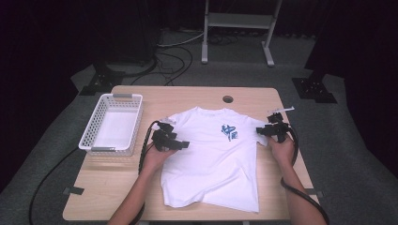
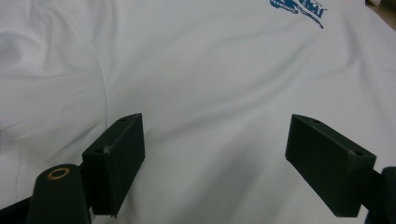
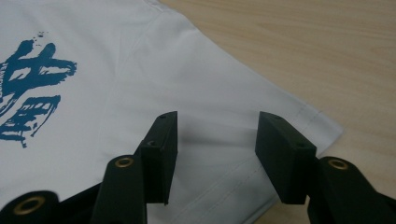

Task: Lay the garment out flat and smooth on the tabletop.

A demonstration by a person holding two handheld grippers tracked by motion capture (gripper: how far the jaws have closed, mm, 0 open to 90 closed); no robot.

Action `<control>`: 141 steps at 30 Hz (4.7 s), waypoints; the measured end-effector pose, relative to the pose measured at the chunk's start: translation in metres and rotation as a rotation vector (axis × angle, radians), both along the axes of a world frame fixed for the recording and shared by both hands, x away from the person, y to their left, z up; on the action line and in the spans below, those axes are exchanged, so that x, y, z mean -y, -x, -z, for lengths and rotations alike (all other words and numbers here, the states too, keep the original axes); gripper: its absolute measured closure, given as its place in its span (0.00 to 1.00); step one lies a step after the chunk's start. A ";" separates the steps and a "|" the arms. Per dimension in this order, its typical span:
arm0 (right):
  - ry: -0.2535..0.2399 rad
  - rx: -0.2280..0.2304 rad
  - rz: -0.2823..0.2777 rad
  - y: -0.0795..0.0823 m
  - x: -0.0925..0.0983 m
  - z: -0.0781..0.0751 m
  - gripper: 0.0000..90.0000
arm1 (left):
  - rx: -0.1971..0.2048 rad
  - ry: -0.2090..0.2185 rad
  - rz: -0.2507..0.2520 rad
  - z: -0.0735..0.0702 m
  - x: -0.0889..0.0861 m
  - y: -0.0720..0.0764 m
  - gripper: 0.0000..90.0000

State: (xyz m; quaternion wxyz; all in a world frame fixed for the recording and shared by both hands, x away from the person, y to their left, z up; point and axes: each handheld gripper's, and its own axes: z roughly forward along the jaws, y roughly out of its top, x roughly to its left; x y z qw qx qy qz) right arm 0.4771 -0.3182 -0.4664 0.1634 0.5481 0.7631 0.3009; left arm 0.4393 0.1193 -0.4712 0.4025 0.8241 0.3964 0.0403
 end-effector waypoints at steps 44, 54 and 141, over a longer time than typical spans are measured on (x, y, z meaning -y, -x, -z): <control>-0.290 -0.188 -0.516 0.213 -0.048 0.006 0.48 | -0.102 0.049 0.280 -0.002 -0.017 0.182 0.22; -0.297 -0.203 -0.531 0.223 -0.034 0.006 0.48 | -0.113 0.052 0.286 0.000 -0.026 0.190 0.22; -0.375 -0.162 -0.506 0.150 -0.054 0.011 0.39 | 0.027 -0.210 -0.253 -0.036 -0.047 -0.024 0.74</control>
